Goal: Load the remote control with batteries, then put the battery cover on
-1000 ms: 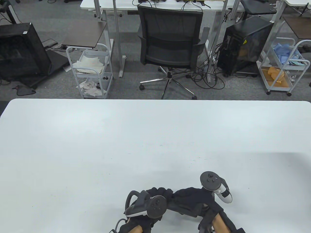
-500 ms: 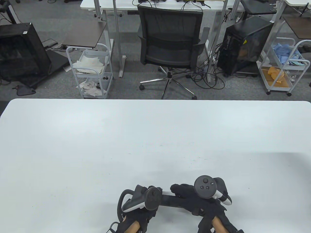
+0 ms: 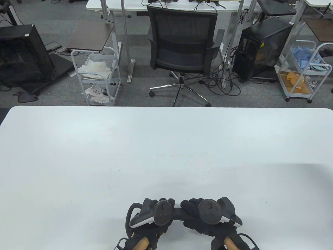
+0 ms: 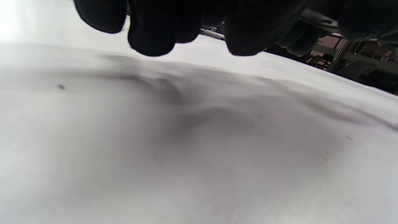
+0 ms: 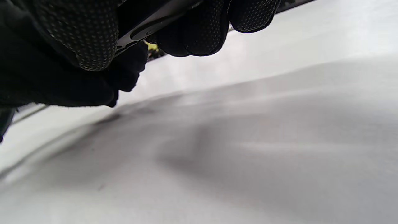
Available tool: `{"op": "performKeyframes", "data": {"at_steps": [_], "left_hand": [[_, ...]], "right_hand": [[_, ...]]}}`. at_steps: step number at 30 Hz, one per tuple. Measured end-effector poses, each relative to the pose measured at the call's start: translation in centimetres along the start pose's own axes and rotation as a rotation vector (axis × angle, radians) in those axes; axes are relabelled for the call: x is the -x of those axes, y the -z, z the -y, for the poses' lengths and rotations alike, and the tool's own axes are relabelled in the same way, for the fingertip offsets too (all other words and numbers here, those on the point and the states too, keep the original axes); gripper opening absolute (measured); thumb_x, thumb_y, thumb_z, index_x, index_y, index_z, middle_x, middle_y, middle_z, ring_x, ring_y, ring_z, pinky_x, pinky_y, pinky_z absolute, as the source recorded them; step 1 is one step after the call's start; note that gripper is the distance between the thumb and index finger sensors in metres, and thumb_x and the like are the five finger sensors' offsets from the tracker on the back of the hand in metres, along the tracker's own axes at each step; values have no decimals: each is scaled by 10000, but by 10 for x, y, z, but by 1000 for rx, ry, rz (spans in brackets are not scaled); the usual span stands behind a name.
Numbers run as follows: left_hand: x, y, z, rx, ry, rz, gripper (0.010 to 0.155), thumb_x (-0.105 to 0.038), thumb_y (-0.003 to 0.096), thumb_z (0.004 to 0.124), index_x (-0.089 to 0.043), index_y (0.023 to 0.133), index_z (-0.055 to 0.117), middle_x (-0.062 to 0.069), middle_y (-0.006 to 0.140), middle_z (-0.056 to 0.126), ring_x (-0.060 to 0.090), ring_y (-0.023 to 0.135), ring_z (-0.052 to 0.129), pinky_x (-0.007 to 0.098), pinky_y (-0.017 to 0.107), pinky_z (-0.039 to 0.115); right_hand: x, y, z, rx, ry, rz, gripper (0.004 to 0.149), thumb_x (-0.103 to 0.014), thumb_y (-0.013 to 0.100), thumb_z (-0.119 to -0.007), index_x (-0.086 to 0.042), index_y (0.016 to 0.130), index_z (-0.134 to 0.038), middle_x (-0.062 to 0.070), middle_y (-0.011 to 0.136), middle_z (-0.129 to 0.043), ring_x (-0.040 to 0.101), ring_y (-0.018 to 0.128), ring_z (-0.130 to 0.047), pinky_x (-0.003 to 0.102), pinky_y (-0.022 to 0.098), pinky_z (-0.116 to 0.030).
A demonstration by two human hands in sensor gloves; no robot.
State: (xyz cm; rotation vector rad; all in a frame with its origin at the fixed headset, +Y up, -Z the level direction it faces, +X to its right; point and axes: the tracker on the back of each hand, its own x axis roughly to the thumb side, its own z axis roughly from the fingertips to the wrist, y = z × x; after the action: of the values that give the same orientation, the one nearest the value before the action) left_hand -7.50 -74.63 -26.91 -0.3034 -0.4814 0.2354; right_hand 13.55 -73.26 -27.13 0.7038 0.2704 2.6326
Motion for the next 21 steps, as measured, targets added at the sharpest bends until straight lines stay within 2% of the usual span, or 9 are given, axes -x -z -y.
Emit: {"op": "performKeyframes", "data": {"at_steps": [1,5,8,12,15,18,21], "left_hand": [[3,-3,-4,-19,-23,-4,806,-432,564,801,-190,1162,318,174,1187,375,368,999,601,632,743,528],[23,-16,-21,-120,-112,-30,857,-453,586,799,-165,1165,237,182,1217,206,401,1073,470,655,763,468],[38,-25,-28,-169,-188,-49,848,-449,590,796,-155,1169,250,195,1216,220,410,1069,476,663,761,461],[44,-23,-26,-155,-222,-55,812,-448,599,772,-159,1171,274,199,1217,252,417,1065,485,665,760,460],[44,-22,-25,-147,-222,-49,790,-446,604,755,-162,1173,285,198,1217,265,416,1063,491,665,759,462],[44,-22,-24,-146,-237,-38,776,-452,609,740,-163,1176,296,201,1217,278,418,1061,498,666,758,465],[45,-22,-23,-140,-261,-34,769,-454,611,732,-164,1176,299,204,1217,278,420,1060,498,666,757,466]], "right_hand": [[2,-1,3,26,20,1,723,-490,417,-895,-245,1052,-650,13,1002,-796,187,838,-826,496,798,-611],[16,-5,16,147,-50,-43,723,-498,404,-902,-237,1038,-672,14,977,-827,184,814,-853,494,788,-634],[33,5,25,193,-48,-133,718,-517,401,-899,-237,1027,-688,10,962,-844,178,802,-867,489,792,-638],[41,27,29,146,5,-219,714,-524,415,-888,-237,1034,-677,12,974,-830,186,821,-851,498,802,-615],[36,46,29,168,-90,-267,713,-531,417,-883,-244,1033,-671,3,973,-828,177,824,-850,494,803,-615],[33,63,21,223,-130,-321,716,-538,410,-884,-243,1029,-676,2,960,-838,171,807,-861,488,793,-630],[34,76,11,216,-157,-369,712,-546,418,-874,-243,1030,-672,0,958,-838,169,806,-861,490,790,-631]]}}
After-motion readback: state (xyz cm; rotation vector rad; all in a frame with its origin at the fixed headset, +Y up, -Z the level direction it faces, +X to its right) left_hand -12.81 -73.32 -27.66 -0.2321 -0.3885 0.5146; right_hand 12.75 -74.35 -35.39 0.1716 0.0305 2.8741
